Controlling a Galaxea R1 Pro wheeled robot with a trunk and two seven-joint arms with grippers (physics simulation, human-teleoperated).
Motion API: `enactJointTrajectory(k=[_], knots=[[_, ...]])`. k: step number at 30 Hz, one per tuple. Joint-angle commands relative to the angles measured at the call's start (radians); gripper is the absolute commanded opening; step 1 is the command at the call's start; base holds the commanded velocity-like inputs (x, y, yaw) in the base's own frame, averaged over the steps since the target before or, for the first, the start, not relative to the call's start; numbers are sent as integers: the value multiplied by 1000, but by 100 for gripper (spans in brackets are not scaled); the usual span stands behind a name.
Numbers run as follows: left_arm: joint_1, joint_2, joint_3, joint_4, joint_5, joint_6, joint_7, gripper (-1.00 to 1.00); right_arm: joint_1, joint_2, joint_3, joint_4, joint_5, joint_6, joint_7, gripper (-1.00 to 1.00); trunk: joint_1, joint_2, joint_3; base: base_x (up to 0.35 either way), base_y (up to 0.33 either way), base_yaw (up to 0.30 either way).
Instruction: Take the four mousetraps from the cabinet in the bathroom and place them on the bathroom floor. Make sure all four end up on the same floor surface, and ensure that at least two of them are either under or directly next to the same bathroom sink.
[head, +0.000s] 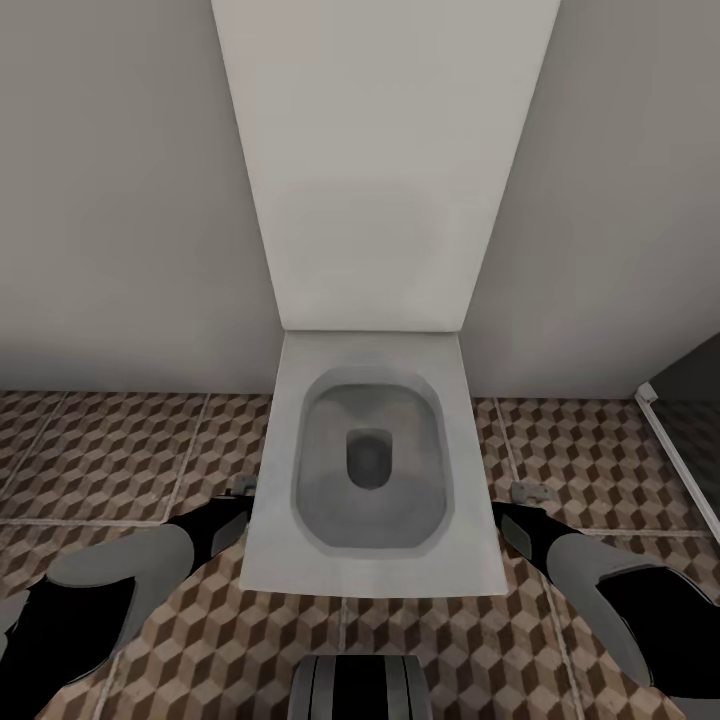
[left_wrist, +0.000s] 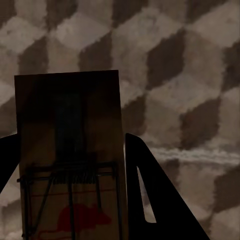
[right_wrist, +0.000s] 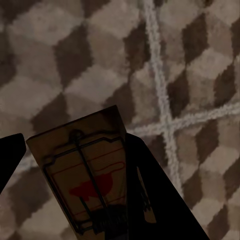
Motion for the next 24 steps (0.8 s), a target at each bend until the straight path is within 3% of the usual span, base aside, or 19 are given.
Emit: enactJointTrajectory(k=[1, 24], knots=[[-1, 1, -5, -5, 0, 3, 8, -100, -1, 0, 9, 0, -6, 4, -3, -100, 0, 0, -1, 0, 0, 0], [-1, 2, -4, -4, 0, 3, 9, -100, -1, -3, 9, -5, 0, 4, 7, -100, 0, 0, -1, 0, 0, 0]])
